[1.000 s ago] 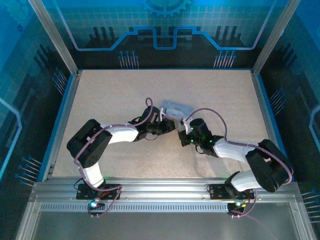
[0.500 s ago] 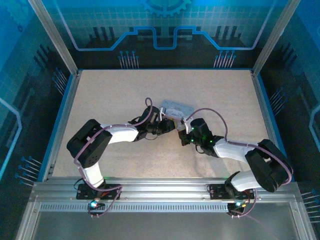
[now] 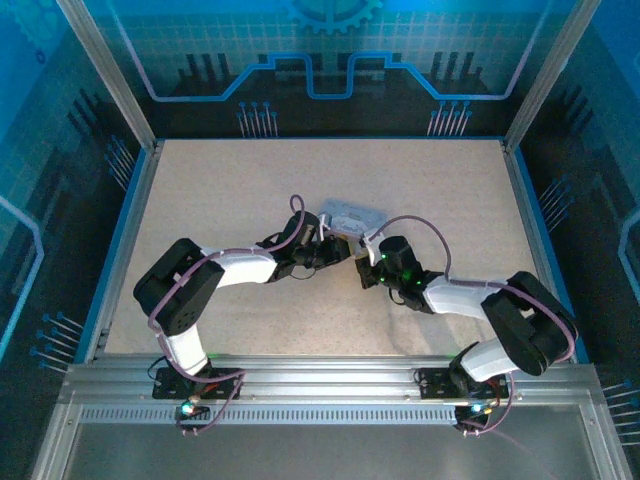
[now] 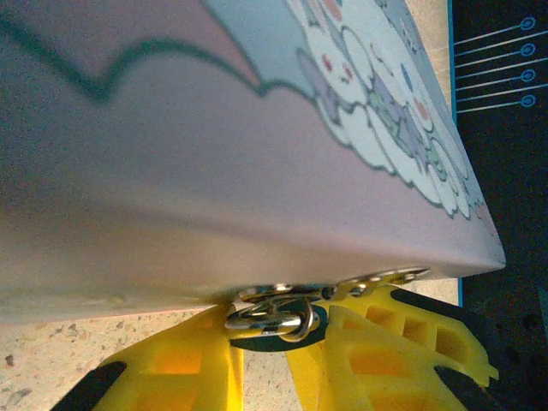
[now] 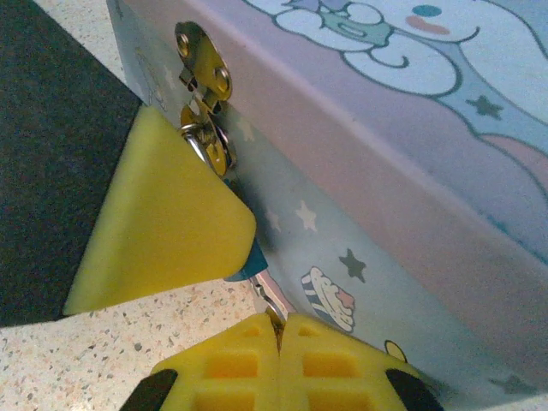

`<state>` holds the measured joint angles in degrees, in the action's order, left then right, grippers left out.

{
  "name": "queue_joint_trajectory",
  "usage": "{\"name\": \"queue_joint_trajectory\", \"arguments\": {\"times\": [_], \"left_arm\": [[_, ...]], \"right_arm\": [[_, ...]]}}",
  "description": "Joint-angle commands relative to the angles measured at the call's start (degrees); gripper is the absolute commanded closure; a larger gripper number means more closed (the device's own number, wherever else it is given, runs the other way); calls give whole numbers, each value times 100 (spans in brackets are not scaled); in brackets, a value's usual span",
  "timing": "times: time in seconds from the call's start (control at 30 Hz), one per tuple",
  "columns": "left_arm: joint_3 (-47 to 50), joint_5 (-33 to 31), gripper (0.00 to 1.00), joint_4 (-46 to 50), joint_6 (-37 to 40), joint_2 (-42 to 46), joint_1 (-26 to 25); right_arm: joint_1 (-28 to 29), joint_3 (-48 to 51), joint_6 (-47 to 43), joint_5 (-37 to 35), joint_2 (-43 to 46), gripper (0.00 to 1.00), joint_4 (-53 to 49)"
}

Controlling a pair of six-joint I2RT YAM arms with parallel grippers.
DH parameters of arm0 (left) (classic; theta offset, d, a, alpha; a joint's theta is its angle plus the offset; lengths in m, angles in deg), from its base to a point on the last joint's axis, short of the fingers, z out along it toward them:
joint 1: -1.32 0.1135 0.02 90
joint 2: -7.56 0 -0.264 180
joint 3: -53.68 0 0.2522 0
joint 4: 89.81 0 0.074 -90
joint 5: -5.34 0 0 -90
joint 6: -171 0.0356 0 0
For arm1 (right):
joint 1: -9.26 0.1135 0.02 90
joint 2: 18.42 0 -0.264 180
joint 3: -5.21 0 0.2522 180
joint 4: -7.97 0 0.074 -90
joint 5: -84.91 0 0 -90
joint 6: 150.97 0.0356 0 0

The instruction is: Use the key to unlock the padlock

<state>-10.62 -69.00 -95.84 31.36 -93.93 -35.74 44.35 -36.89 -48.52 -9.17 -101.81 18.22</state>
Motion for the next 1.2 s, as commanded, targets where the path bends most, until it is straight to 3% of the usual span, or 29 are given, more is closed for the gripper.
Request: {"name": "queue_joint_trajectory", "arguments": {"times": [0.0, 1.17], "left_arm": [[-149, 370, 84, -60, -71, 175, -102], [-97, 425, 84, -483, -335, -325, -104]], "right_arm": [[-20, -115, -124, -139, -119, 100, 614], [-21, 71, 675, 157, -422, 100, 772]]}}
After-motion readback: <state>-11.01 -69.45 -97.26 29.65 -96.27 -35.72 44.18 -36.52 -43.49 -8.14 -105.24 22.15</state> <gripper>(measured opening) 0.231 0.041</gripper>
